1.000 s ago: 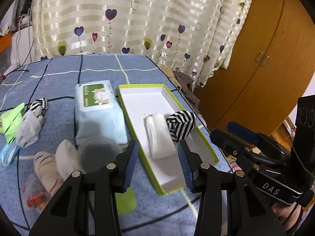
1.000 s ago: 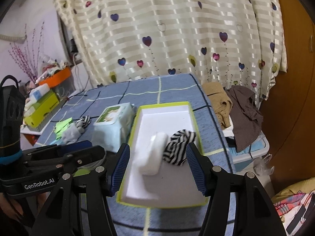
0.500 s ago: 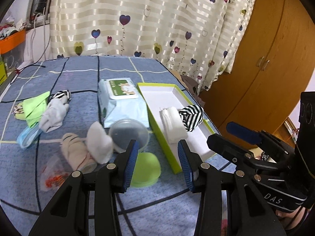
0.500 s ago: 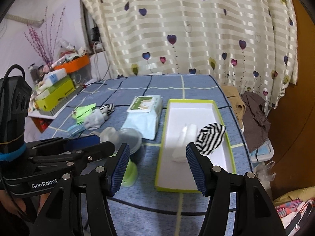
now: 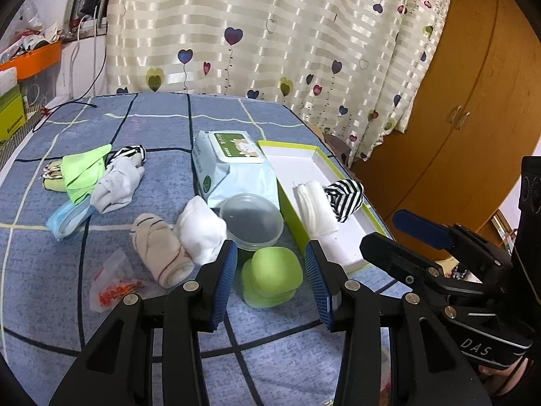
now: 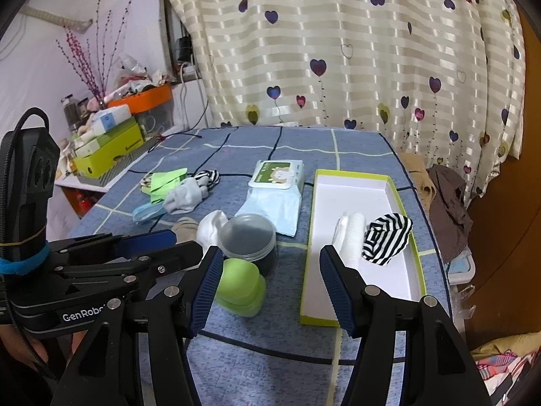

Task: Organize soft objects
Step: 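Withdraw both tools from the box back toward the pile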

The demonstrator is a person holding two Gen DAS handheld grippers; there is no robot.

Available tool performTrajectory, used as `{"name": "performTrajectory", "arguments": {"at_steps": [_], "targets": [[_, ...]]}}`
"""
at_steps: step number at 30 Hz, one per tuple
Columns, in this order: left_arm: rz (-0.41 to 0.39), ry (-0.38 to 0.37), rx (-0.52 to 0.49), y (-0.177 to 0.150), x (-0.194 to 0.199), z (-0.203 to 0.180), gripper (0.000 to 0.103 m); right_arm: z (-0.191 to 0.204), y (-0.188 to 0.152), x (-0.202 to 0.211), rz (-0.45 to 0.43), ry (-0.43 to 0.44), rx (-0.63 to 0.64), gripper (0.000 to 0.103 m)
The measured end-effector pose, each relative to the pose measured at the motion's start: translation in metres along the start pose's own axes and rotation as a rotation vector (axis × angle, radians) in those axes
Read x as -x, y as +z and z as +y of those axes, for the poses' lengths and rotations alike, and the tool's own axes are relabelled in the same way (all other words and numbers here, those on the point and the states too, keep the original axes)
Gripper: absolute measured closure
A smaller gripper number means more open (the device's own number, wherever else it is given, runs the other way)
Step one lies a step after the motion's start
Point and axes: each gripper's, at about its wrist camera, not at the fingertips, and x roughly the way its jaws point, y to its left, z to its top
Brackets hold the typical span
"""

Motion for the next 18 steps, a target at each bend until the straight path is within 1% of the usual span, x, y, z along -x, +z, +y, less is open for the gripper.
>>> {"name": "performTrajectory", "arguments": {"at_steps": [7, 18], "targets": [[-0.018, 0.012, 0.014, -0.003, 0.007, 0.009, 0.06, 0.013, -0.001, -0.003, 0.007, 0.03, 0.017, 0.043], [-0.005, 0.043, 0.054, -0.009, 0.009, 0.027, 0.06, 0.027, -0.001, -0.006, 0.008, 0.066, 0.032, 0.043]]}}
